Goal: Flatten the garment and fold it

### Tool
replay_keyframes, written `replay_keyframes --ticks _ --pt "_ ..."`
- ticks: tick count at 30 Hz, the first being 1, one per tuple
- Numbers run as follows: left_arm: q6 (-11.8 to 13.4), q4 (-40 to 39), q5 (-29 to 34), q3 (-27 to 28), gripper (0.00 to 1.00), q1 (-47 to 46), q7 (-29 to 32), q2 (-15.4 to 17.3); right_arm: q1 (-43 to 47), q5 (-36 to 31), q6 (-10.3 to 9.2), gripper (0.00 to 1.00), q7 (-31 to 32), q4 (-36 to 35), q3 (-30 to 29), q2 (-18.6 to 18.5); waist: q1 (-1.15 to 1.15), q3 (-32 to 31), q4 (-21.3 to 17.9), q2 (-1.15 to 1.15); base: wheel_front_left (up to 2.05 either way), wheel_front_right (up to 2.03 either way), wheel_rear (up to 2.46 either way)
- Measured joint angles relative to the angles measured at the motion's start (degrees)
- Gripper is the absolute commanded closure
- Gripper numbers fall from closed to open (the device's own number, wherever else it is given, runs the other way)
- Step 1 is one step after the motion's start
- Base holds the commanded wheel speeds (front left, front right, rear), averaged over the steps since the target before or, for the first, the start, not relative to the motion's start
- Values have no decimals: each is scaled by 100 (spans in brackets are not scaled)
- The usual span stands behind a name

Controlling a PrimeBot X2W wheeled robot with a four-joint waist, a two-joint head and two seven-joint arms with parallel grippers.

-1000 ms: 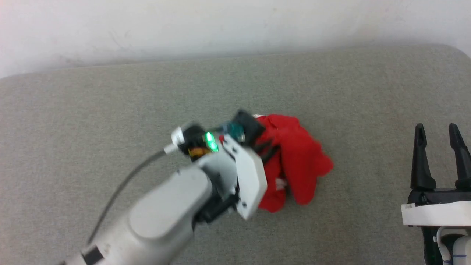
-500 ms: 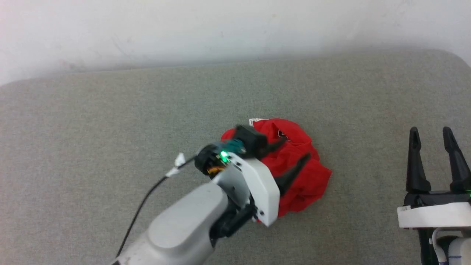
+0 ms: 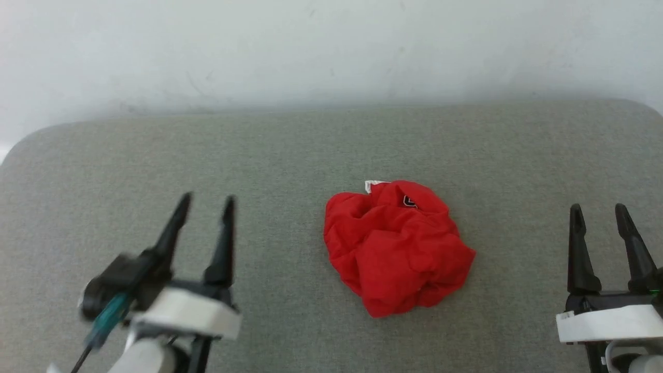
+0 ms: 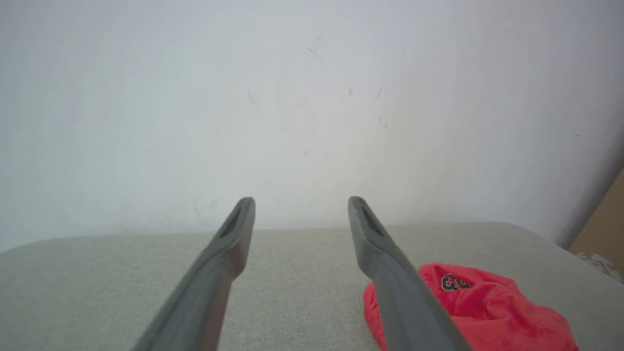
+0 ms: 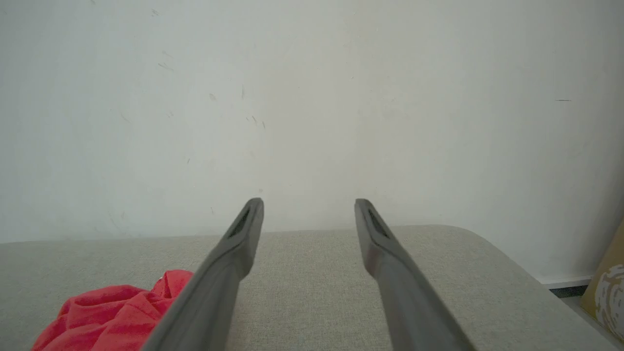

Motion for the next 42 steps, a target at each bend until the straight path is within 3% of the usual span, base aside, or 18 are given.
replay_keyframes --ticks 4,8,15,20,30,36,37,38,40,41,42 --pt "188 -422 497 905 0 1095 -8 -365 37 0 -1 0 -1 1 -3 -1 0 21 97 0 0 0 0" --pt "-115 -323 776 1350 0 1816 -5 -804 90 -4 -1 0 -1 47 43 -1 0 56 216 0 0 0 0" --pt "-789 -199 1185 1879 0 1824 -7 -1414 -78 115 -4 0 171 270 244 -1 0 124 495 0 0 0 0" --pt "-1144 -82 1407 2091 0 1686 -7 -1727 -917 24 -5 0 1101 330 582 4 2 305 617 0 0 0 0" --pt "-1692 279 1633 2307 0 1351 -7 -2246 -1946 -159 -4 0 3882 1021 770 -402 2 750 976 0 0 0 0" --pt "-1916 457 1734 2432 0 1248 -7 -2393 -1980 -181 -5 0 4512 1461 804 -490 2 931 1275 0 0 0 0" --pt "-1937 474 1742 2446 0 1223 -7 -2407 -1980 -169 -5 5 4554 1566 783 -477 2 954 1317 0 0 0 0" --pt "-1954 488 1747 2457 0 1207 -7 -2417 -1980 -179 -5 37 4553 1656 765 -470 2 975 1353 0 0 0 0" --pt "-1989 523 1773 2470 0 1191 -7 -2431 -1981 -226 -4 73 4525 1791 750 -483 1 1011 1413 0 0 0 0" --pt "-2007 538 1779 2475 0 1191 -7 -2437 -1983 -226 -4 100 4456 1834 694 -457 1 1024 1437 0 0 0 0" --pt "-2029 550 1782 2483 0 1191 -7 -2443 -1993 -238 -4 100 4367 1863 653 -433 1 1035 1455 0 0 0 0"
